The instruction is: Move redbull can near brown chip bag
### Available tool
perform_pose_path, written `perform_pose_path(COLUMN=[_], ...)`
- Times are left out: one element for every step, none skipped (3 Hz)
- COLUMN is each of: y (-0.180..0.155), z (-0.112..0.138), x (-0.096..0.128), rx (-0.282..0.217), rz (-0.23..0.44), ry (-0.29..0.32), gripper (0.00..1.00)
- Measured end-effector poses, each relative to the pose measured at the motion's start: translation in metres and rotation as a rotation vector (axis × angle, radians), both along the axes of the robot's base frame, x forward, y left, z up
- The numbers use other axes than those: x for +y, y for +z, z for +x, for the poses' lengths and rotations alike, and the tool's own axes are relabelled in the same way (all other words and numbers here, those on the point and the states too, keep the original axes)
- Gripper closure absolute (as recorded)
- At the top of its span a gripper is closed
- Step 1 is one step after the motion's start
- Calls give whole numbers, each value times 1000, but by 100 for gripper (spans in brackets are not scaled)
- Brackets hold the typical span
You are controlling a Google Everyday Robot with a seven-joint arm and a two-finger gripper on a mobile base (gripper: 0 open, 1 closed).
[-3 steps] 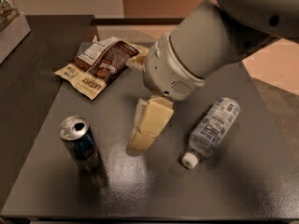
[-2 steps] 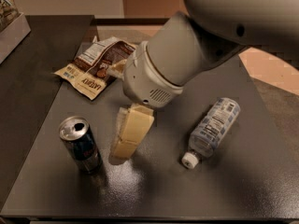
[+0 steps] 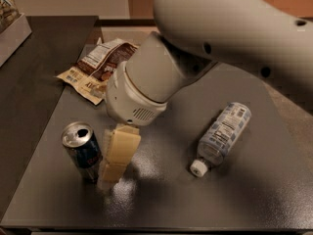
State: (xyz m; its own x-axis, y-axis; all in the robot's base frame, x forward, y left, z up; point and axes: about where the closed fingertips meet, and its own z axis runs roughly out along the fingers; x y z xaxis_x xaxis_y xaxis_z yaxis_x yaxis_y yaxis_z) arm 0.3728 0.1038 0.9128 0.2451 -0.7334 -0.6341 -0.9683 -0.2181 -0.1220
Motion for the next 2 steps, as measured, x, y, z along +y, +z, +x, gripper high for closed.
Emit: perform_pose_path(y=[-8,-13], z=[-3,-3], x=[10,17], rx=[30,61], rz=[2,5], ry=[16,21], gripper=[0,17])
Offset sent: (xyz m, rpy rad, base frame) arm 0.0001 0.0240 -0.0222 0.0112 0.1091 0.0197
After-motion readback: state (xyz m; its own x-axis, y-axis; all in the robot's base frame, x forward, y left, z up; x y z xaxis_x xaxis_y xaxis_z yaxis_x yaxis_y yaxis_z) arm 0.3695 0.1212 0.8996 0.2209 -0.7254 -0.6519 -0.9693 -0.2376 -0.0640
